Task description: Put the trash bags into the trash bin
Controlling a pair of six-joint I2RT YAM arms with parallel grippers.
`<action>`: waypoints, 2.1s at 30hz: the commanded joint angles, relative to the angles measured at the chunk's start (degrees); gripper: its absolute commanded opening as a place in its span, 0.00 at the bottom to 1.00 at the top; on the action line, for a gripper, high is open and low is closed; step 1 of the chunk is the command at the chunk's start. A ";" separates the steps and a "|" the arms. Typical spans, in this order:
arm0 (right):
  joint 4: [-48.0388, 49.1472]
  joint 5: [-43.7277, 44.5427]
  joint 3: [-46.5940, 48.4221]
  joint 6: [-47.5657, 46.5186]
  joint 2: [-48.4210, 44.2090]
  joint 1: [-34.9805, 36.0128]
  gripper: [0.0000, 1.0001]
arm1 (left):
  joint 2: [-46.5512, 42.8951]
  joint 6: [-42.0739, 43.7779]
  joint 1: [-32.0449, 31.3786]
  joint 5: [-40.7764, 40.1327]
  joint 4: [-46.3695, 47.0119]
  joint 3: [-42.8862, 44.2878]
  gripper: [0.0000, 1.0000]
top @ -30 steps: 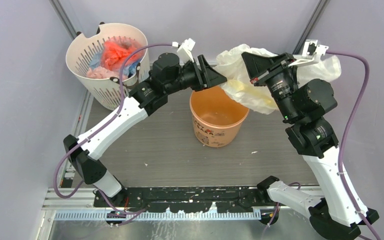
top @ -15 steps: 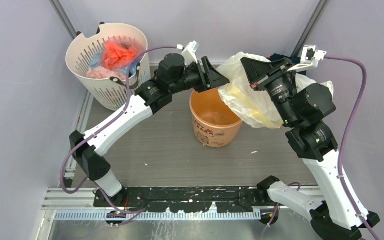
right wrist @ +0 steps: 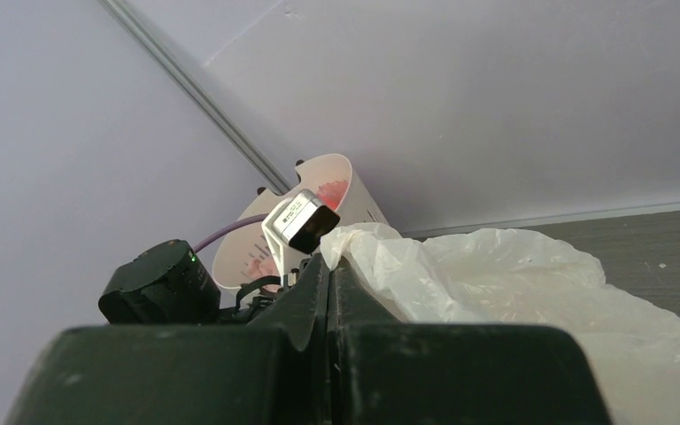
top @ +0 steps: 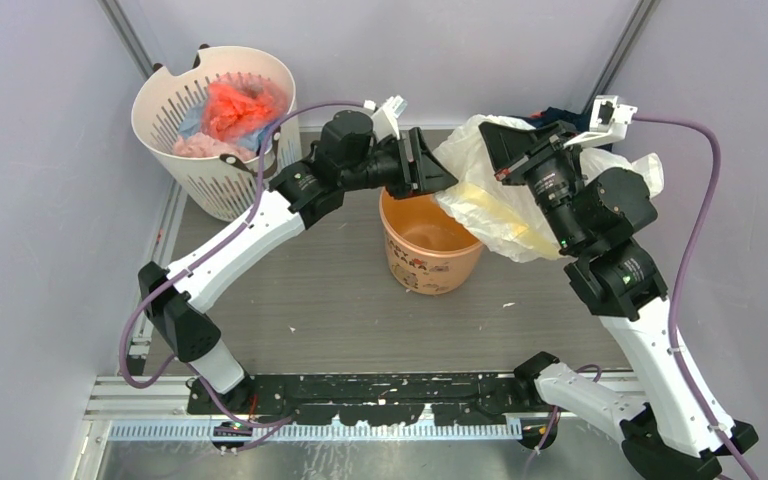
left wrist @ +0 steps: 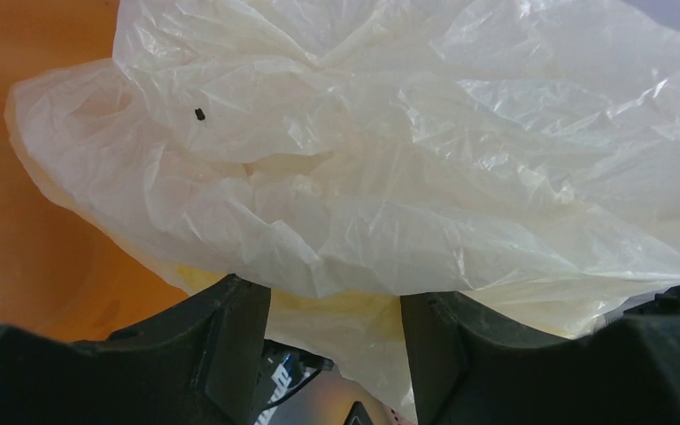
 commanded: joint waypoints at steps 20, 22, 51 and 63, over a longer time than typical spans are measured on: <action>1.72 2.27 -0.62 -3.15 1.59 -0.13 0.01 | -2.97 1.59 -0.05 15.48 -3.78 -0.37 0.57; 1.83 2.42 -0.78 -3.09 1.74 -0.15 0.01 | -3.67 1.23 -0.47 16.17 -2.31 -1.66 0.57; 2.12 4.74 0.96 -4.50 3.24 -0.13 0.01 | -7.39 0.81 -6.25 11.32 5.07 -7.40 0.47; 1.77 4.46 -0.21 -3.79 0.82 -0.14 0.01 | -14.55 -4.79 -5.75 -4.73 5.42 -11.57 0.56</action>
